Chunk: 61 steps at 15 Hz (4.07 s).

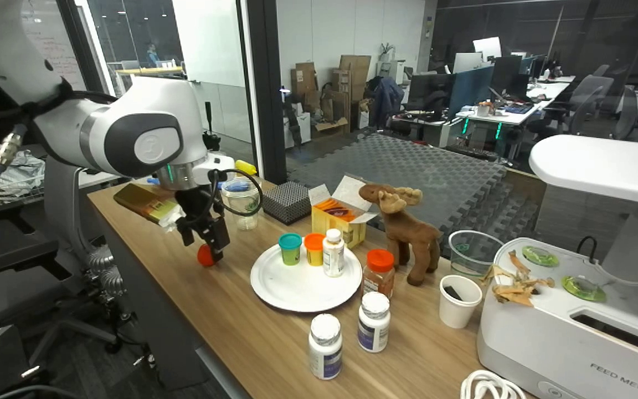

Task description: Pile up the plastic cups and put all the containers on the white plate

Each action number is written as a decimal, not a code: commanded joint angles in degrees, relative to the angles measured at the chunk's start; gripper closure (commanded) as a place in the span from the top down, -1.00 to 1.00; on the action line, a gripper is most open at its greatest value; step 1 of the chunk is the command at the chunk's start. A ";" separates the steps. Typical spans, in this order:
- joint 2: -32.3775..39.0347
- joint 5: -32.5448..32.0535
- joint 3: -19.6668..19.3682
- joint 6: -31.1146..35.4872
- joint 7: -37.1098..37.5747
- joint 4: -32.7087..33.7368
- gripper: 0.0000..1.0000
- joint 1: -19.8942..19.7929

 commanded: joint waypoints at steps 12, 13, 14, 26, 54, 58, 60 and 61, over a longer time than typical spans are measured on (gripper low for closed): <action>1.98 0.76 -0.39 1.06 1.22 2.13 -0.40 0.06; 1.53 1.05 -0.36 1.08 1.11 1.94 -0.39 -0.30; 0.71 1.12 -0.49 1.45 1.12 1.54 -0.39 -0.51; 1.25 -21.72 -19.06 3.24 28.17 5.23 -0.41 7.69; 0.44 -24.84 -22.64 3.39 30.93 5.45 1.00 7.92; -0.40 -25.98 -23.92 5.71 28.60 6.21 1.00 4.39; -0.21 -26.90 -24.99 7.94 28.04 6.68 1.00 2.82; 0.19 -27.90 -26.03 9.24 28.41 7.09 1.00 2.53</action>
